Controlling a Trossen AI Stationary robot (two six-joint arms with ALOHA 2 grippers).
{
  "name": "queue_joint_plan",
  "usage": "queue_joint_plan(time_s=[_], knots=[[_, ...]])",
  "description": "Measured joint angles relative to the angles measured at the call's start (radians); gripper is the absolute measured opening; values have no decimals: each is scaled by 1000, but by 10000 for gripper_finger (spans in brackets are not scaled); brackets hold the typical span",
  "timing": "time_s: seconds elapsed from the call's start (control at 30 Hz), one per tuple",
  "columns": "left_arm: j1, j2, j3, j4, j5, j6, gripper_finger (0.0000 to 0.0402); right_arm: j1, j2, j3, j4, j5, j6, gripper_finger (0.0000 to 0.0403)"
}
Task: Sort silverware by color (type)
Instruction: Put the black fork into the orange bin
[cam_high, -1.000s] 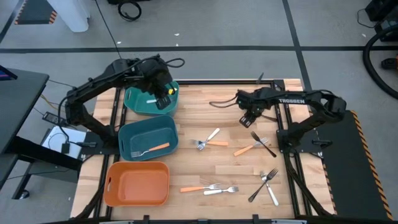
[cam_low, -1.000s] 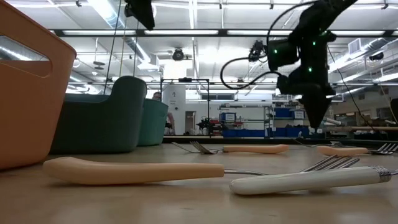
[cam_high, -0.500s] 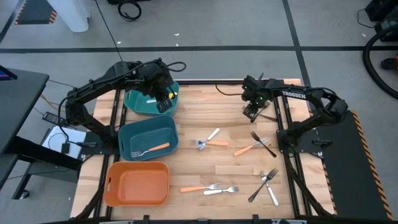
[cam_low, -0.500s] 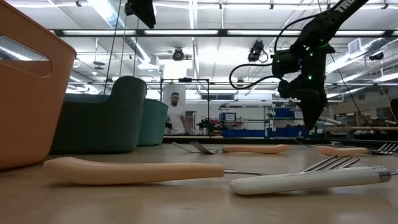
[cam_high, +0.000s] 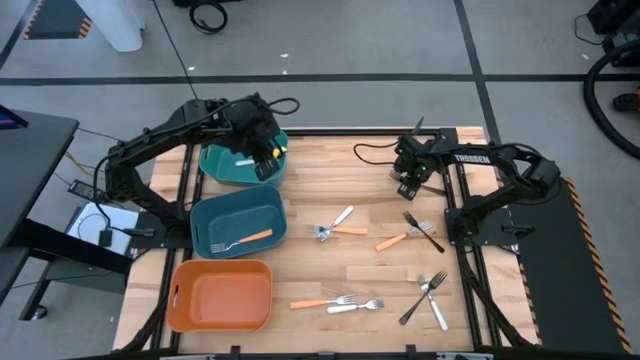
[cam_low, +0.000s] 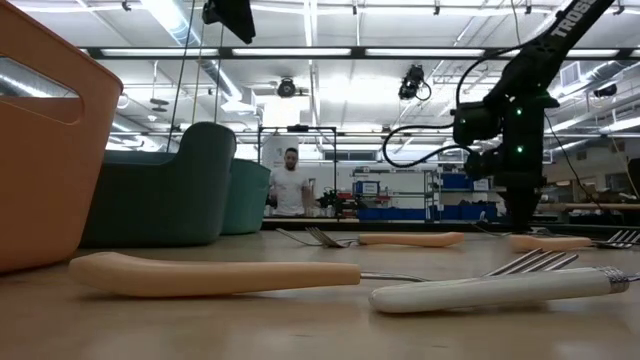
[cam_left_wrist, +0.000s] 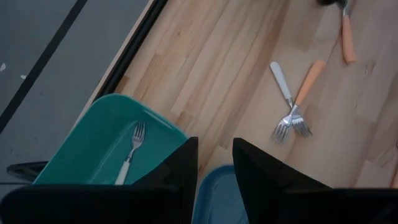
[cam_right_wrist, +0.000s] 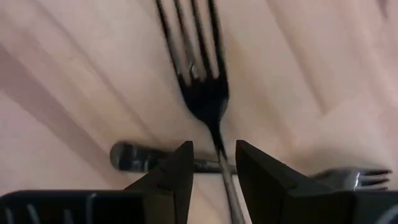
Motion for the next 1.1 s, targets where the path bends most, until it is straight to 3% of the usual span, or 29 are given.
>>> queue_joint_plan(time_s=[0.27,0.5,0.73,0.87,1.1], knots=[[0,0,0,15,0,1,110,-39,-2,-45,57,-33,6,118],[0,0,0,19,0,2,110,-46,0,-39,53,-42,106,20],[1,1,0,25,0,3,110,-47,7,31,46,-103,216,12],[2,1,0,51,0,2,110,-45,6,91,22,-213,221,11],[2,1,0,110,0,-13,110,-14,-1,245,65,-552,321,11]])
